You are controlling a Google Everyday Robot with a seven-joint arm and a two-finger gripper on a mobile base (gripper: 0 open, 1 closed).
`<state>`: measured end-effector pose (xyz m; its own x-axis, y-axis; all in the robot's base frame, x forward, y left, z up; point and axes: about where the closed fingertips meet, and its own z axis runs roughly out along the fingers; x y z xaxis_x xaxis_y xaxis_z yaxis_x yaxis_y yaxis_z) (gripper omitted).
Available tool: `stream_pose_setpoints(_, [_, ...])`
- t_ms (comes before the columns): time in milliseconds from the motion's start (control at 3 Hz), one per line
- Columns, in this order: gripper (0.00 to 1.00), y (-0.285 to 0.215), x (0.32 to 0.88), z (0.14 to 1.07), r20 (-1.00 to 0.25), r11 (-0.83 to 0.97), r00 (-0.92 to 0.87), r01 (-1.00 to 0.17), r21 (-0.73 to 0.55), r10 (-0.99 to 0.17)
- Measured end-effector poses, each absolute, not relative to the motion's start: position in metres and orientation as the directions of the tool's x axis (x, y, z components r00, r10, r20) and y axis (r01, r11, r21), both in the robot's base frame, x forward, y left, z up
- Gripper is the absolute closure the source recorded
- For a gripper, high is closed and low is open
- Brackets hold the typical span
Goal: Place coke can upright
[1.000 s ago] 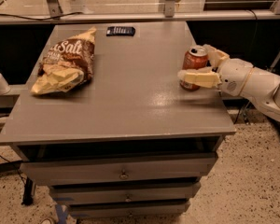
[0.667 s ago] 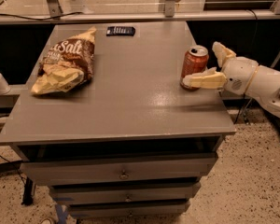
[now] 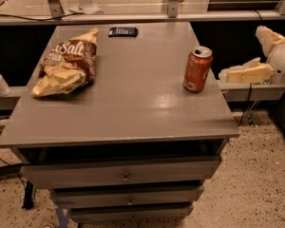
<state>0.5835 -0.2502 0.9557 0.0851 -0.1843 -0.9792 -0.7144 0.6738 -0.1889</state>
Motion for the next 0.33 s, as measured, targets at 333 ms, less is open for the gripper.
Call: stream_pose_setpoints(333, [0.0, -0.2498, 0.5837, 0.9555, -0.979, 0.673, 0.085, -0.715, -0.188, -0.184])
